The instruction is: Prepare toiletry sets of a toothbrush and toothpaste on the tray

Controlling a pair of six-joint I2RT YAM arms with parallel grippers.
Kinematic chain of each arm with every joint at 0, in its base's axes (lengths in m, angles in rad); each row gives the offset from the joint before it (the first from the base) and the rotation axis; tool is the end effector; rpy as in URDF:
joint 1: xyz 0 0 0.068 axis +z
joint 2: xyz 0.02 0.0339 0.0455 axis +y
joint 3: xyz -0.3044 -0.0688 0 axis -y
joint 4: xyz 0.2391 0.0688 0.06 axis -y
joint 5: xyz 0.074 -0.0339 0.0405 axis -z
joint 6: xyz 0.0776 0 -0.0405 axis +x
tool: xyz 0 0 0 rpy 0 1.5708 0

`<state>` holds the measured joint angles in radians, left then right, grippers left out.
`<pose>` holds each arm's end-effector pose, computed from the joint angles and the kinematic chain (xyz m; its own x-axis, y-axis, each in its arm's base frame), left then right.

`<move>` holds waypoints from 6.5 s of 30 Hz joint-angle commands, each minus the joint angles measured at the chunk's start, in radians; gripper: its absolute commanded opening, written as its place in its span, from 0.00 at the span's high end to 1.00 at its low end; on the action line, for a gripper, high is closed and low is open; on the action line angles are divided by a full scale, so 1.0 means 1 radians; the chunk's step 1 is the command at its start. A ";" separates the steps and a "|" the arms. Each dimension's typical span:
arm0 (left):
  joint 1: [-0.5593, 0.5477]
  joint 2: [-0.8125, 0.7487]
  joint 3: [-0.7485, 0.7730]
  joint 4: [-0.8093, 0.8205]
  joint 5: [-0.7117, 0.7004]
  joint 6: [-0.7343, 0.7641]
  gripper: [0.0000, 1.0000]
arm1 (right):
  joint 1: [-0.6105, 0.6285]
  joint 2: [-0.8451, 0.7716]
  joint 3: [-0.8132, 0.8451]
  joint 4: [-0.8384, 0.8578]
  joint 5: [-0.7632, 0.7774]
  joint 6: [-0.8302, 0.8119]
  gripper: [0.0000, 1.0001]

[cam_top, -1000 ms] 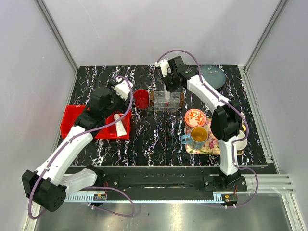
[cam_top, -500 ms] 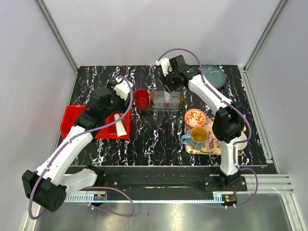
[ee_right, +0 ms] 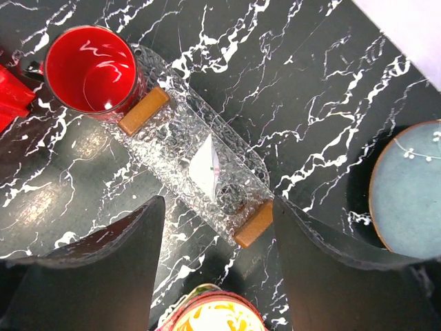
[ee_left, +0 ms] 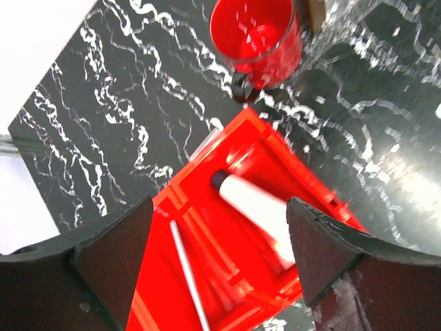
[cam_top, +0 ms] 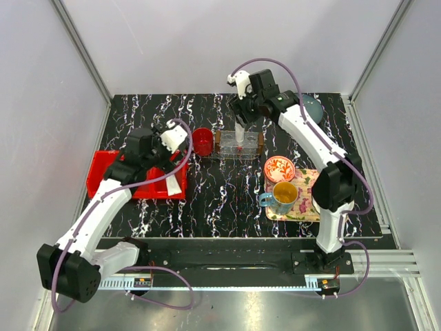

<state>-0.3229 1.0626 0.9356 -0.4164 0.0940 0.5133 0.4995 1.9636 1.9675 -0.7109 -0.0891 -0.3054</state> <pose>0.2311 -0.0850 0.3305 -0.2346 0.5940 -0.7695 0.5824 0.7197 0.3780 0.4272 0.2410 0.3574 -0.3825 -0.5499 -0.7425 -0.6831 0.7094 -0.1735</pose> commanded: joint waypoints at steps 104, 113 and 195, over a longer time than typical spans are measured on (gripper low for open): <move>0.150 0.448 0.071 -0.232 0.380 1.125 0.87 | 0.005 -0.269 -0.214 -0.047 0.035 -0.001 0.32; 0.180 0.421 0.103 -0.269 0.426 1.108 0.99 | 0.005 -0.270 -0.190 -0.061 0.015 0.012 0.31; -0.039 0.227 0.414 -0.282 0.650 -0.035 1.00 | 0.160 -0.163 0.036 -0.062 -0.572 0.147 0.46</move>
<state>-0.3592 1.3190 1.3331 -0.7536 0.6888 0.4950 0.6479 1.8023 1.9804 -0.8055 -0.6483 -0.1600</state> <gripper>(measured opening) 0.216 0.542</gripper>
